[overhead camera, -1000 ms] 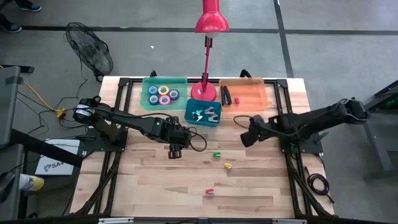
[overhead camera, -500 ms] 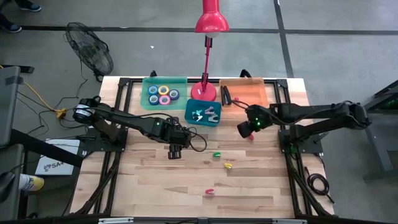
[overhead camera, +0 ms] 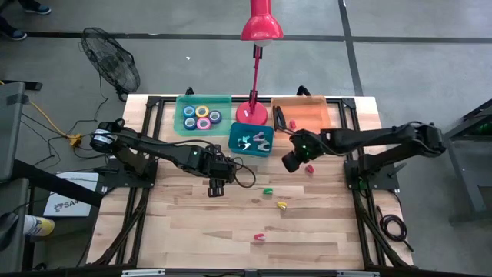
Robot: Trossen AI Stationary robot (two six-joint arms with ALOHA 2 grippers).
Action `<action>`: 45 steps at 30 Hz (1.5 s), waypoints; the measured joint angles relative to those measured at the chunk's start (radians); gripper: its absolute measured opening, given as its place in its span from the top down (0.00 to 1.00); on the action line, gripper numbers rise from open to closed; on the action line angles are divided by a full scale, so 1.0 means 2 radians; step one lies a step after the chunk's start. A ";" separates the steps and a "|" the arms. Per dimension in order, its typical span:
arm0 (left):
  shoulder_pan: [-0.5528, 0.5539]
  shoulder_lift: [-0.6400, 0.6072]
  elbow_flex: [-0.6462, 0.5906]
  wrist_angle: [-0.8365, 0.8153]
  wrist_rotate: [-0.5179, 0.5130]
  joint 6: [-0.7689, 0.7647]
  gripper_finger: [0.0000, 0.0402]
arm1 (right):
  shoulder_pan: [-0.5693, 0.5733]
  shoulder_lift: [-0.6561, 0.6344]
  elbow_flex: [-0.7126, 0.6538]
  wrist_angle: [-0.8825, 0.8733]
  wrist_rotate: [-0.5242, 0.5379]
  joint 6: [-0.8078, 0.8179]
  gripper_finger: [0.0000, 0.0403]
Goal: Pick and place Stapler, Stapler remover, tape
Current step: Put the top red stapler into the orange bin
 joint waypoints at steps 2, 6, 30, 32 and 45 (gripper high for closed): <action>0.000 0.000 0.000 0.000 0.000 0.000 0.46 | -0.005 0.012 0.000 -0.004 -0.016 0.001 0.81; 0.000 0.000 0.000 0.000 0.000 0.002 0.46 | -0.021 0.028 0.016 -0.045 -0.035 -0.005 0.81; 0.000 0.000 0.000 -0.002 0.000 0.009 0.46 | -0.080 0.212 0.186 -0.366 -0.017 -0.192 0.45; 0.000 0.000 0.000 -0.002 0.000 0.009 0.46 | -0.080 0.225 0.186 -0.370 -0.018 -0.192 0.40; 0.000 0.000 0.000 -0.002 -0.001 0.009 0.46 | -0.087 0.293 0.186 -0.397 -0.021 -0.208 0.36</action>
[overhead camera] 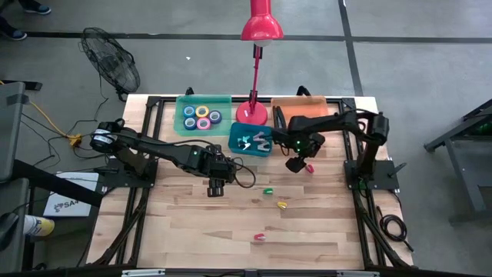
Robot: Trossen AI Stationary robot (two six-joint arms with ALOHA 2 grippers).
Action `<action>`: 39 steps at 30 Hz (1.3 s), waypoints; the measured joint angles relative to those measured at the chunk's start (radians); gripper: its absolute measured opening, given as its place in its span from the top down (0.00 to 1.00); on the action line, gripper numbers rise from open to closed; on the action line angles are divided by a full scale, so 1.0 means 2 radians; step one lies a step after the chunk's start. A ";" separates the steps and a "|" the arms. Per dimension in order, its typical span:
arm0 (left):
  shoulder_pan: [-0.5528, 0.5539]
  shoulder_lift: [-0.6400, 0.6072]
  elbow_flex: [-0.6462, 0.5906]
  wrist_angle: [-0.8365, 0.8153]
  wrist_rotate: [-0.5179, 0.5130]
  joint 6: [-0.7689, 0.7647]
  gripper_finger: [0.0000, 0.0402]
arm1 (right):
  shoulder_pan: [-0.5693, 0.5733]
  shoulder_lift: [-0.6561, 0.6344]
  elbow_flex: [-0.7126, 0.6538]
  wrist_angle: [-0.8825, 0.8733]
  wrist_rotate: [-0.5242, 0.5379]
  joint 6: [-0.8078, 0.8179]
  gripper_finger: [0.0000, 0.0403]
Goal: Pick and place Stapler, Stapler remover, tape
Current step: Put the top red stapler into the orange bin
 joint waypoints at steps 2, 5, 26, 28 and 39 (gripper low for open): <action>0.000 0.000 0.000 0.000 0.000 0.000 0.46 | 0.000 0.005 0.000 0.003 -0.001 -0.001 0.36; 0.000 0.000 0.000 0.000 0.000 0.000 0.46 | 0.000 0.009 0.000 0.005 -0.011 -0.001 0.35; 0.000 0.000 0.000 0.000 -0.001 0.000 0.46 | 0.000 0.010 0.000 0.020 -0.019 -0.009 0.39; 0.000 0.000 0.000 0.000 -0.001 0.000 0.46 | 0.000 0.010 0.000 0.019 -0.020 -0.009 0.39; 0.000 0.000 0.000 0.000 0.000 0.000 0.46 | 0.001 0.038 -0.001 0.014 -0.020 -0.007 0.39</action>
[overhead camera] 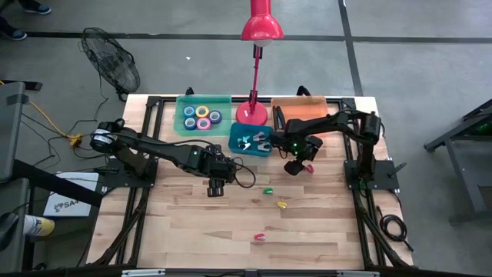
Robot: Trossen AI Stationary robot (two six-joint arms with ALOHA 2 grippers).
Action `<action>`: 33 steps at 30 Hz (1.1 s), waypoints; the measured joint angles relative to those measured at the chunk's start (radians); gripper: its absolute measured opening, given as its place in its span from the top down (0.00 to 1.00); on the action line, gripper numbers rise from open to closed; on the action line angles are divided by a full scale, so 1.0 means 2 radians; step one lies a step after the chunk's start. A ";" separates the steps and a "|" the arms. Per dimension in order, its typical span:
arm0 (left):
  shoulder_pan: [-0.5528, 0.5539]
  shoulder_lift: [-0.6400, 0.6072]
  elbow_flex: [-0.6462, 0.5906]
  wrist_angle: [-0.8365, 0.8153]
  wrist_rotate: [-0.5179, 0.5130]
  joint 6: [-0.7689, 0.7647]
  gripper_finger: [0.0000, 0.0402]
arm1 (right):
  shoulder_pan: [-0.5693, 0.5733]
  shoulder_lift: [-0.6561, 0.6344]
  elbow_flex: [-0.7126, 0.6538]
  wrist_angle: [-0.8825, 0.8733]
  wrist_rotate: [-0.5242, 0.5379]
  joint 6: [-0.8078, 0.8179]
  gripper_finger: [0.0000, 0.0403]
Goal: Pick and place Stapler, Stapler remover, tape
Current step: Put the top red stapler into the orange bin
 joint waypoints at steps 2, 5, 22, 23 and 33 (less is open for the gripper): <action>0.000 0.000 0.000 0.000 0.000 0.000 0.46 | 0.000 0.001 0.000 0.001 0.000 0.001 0.39; 0.000 0.000 0.000 0.000 0.000 0.000 0.46 | 0.000 0.003 0.000 0.000 0.000 0.001 0.39; 0.000 0.000 0.000 0.000 0.000 0.000 0.46 | 0.000 0.003 0.000 0.002 -0.007 -0.001 0.53; 0.000 0.000 0.000 0.000 0.000 0.000 0.46 | 0.000 0.003 0.000 0.002 -0.007 -0.001 0.54; 0.000 0.000 0.000 0.000 0.000 0.000 0.46 | 0.000 0.003 0.000 -0.021 -0.001 0.003 0.53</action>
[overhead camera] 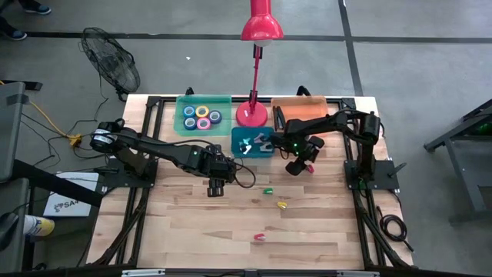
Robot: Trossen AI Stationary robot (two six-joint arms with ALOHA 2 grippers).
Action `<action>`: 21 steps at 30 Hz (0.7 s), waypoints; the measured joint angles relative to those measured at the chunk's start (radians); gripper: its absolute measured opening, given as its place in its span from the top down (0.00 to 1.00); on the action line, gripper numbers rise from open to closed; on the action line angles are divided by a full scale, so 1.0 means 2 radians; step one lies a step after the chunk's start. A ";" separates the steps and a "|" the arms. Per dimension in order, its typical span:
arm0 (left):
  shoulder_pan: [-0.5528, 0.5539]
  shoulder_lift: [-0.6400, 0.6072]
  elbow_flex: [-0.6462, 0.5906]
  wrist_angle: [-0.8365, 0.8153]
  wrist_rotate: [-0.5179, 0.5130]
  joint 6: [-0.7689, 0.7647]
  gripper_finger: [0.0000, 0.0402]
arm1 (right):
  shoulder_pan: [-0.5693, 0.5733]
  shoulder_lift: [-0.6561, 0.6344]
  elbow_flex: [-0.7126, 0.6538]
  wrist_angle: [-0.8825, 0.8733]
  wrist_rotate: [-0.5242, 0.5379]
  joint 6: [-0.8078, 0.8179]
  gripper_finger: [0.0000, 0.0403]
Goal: Pick and place Stapler, Stapler remover, tape
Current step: Put the top red stapler into the orange bin
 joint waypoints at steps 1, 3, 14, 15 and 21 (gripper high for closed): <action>0.000 0.000 0.000 0.000 0.000 0.000 0.46 | 0.000 0.000 0.000 -0.003 -0.001 -0.003 0.52; 0.000 0.000 0.000 0.000 0.000 0.000 0.46 | 0.000 0.000 0.000 -0.008 -0.002 -0.006 0.49; 0.000 0.000 0.000 0.000 0.000 0.000 0.46 | 0.001 -0.026 0.000 0.024 -0.002 -0.005 0.38; 0.000 0.000 0.000 0.000 0.000 0.000 0.46 | 0.001 -0.033 0.000 0.025 -0.002 -0.001 0.38; 0.000 0.000 0.000 0.000 0.000 -0.002 0.46 | 0.005 -0.069 0.000 0.017 0.022 0.021 0.37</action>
